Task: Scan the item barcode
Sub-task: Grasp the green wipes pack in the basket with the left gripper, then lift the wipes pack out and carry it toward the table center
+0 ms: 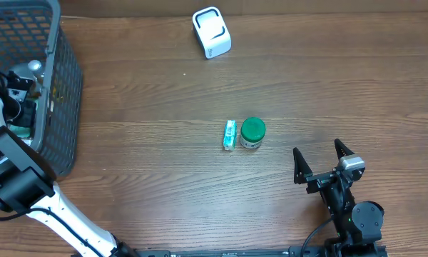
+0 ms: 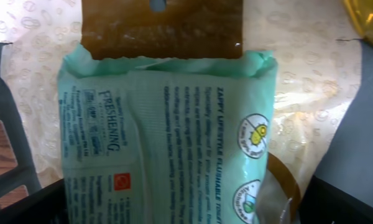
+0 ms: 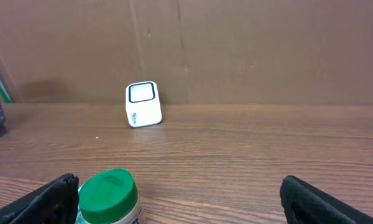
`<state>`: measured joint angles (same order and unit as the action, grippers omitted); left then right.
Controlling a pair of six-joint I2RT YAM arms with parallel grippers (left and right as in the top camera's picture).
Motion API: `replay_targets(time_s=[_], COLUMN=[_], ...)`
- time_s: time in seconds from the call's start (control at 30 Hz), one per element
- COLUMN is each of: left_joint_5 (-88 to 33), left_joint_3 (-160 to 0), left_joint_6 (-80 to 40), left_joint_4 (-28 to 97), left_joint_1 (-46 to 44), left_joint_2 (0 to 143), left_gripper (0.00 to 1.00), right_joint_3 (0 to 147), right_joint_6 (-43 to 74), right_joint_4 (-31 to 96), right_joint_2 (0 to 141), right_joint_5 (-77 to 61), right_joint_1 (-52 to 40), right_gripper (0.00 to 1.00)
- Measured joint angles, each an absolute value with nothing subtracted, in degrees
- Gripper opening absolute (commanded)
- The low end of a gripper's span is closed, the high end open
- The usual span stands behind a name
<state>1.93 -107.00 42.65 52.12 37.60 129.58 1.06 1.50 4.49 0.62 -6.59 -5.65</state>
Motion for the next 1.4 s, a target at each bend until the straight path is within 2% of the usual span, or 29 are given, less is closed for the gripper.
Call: replay_targets(time_s=[0.07, 0.17, 0.27, 0.43, 0.67, 0.83, 1.4], left_joint_5=[2.39, 3.38, 4.10, 4.45, 4.45, 3.95, 2.52], left_joint_3=[-107.24, -107.42, -107.68, -107.85, -109.12, -112.66, -116.79], left_joint_6=[42.81, 43.03, 42.83, 41.30, 35.16, 27.70, 8.40], left_joint_4=[52.10, 51.68, 51.55, 51.00, 50.81, 51.37, 51.29], left_joint_1=[37.60, 37.60, 37.60, 37.58, 36.60, 35.42, 34.96], left_joint_2=[129.80, 130.15, 130.32, 130.32, 130.15, 128.55, 100.40], left_gripper=[0.70, 0.49, 0.41, 0.17, 0.12, 0.13, 0.16], right_joint_3=[1.06, 1.06, 1.06, 1.06, 1.06, 1.06, 1.06], right_joint_6=[1.52, 1.50, 1.50, 1.50, 1.52, 1.52, 1.50], right_joint_4=[4.54, 4.49, 4.47, 4.49, 4.51, 4.49, 4.47], right_joint_2=[0.62, 0.62, 0.62, 0.62, 0.62, 0.62, 0.62], right_joint_5=[-6.59, -6.59, -6.57, -6.59, -6.59, -6.59, -6.59], right_joint_1=[-5.65, -5.65, -5.65, -5.65, -5.65, -5.65, -5.65], right_gripper=[1.00, 1.00, 1.00, 1.00, 1.00, 1.00, 1.00])
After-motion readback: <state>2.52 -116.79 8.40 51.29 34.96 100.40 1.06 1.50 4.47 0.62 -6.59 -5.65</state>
